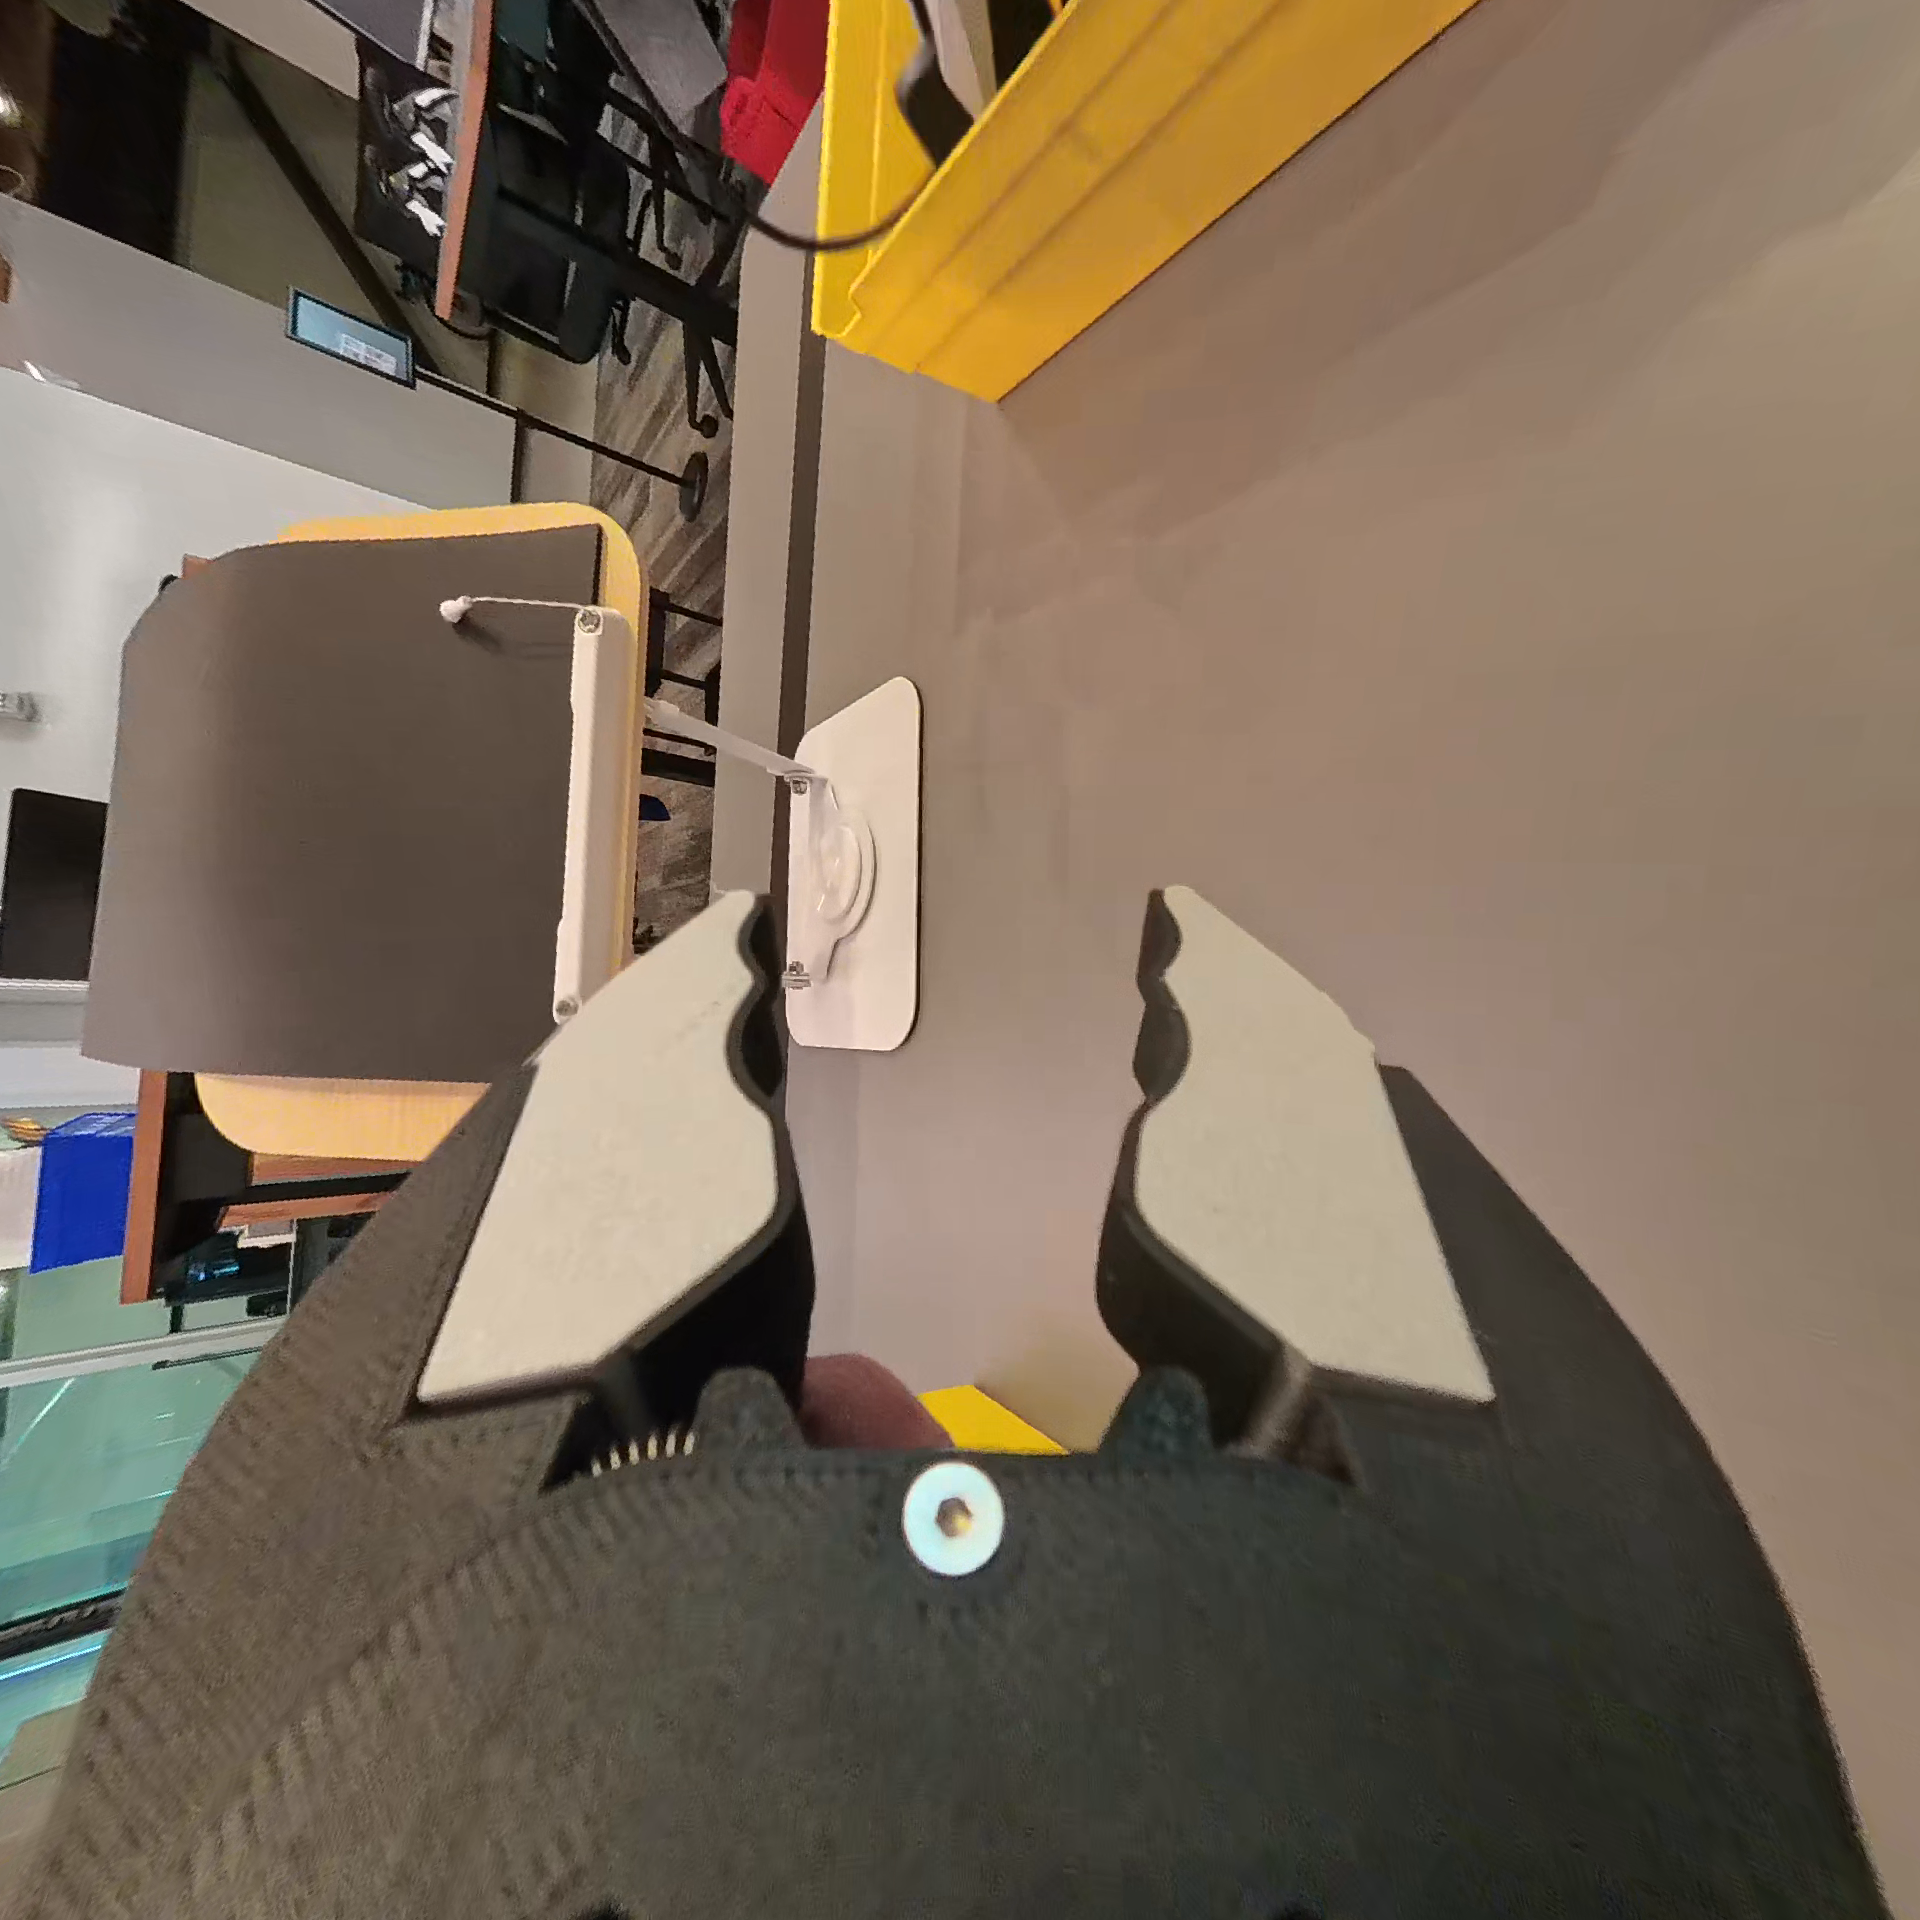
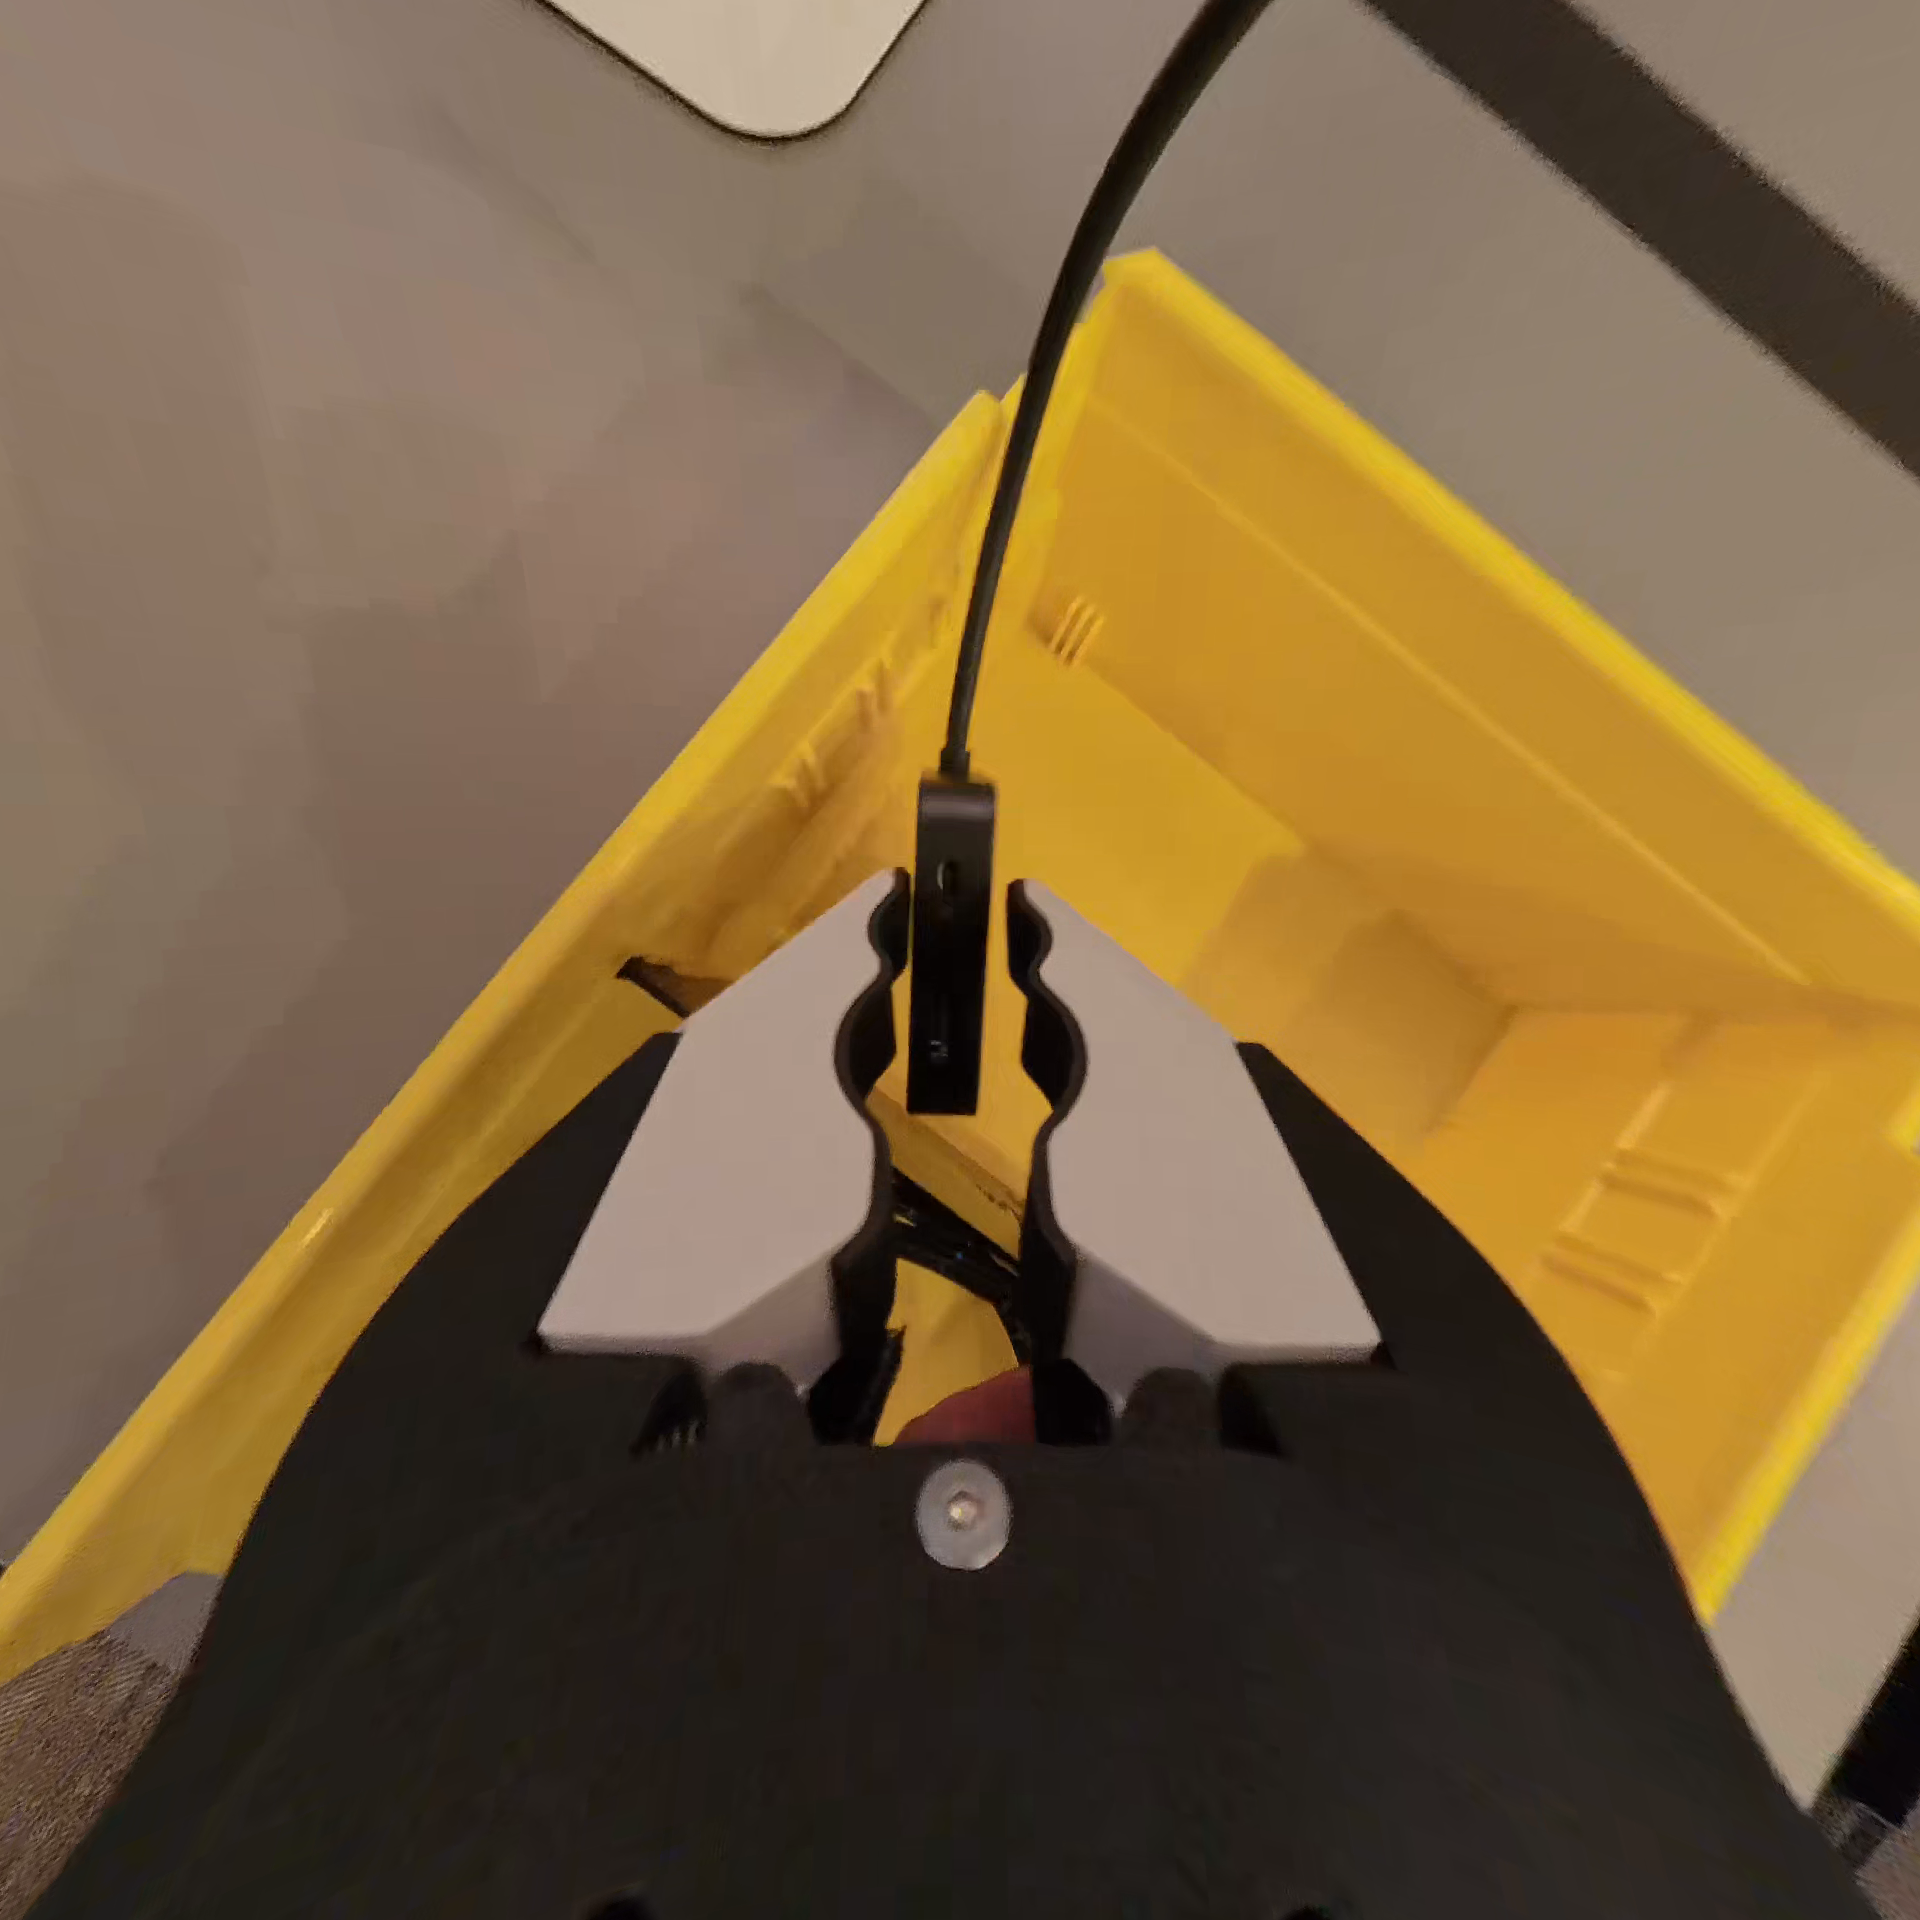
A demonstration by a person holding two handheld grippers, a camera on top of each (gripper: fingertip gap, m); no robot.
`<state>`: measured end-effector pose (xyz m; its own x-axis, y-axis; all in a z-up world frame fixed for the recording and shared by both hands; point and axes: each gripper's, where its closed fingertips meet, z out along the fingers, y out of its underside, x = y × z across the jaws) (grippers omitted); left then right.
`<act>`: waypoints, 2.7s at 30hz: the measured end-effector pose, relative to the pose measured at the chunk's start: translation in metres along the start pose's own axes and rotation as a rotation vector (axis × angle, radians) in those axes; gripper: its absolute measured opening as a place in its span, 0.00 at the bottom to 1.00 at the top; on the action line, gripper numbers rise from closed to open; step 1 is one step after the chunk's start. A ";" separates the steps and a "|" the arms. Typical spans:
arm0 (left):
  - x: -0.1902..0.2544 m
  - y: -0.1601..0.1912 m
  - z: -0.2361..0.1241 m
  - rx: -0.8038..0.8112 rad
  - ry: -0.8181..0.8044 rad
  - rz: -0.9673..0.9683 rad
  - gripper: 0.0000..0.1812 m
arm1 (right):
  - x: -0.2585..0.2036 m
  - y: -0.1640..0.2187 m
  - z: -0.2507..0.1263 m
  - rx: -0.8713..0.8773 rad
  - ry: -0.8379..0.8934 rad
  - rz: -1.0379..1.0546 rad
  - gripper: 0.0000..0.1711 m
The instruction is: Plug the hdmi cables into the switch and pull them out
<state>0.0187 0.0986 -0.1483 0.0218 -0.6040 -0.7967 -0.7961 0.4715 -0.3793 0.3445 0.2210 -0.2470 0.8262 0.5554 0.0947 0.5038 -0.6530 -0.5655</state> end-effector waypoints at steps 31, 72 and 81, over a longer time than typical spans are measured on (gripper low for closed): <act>-0.067 0.258 -0.077 -0.565 -0.118 -0.331 0.38 | -0.282 -0.116 -0.038 0.604 -0.293 -0.385 0.19; -0.090 0.369 -0.079 -0.903 -0.128 -0.150 0.13 | -0.309 -0.091 0.019 0.550 -0.455 -0.286 0.19; -0.135 0.341 -0.106 -0.820 -0.317 -0.224 0.12 | -0.307 -0.090 0.021 0.552 -0.463 -0.270 0.19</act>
<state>-0.3200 0.2734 -0.1204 0.2971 -0.3643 -0.8826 -0.9313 -0.3145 -0.1837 0.0404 0.1201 -0.2425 0.4409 0.8975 0.0038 0.3740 -0.1799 -0.9098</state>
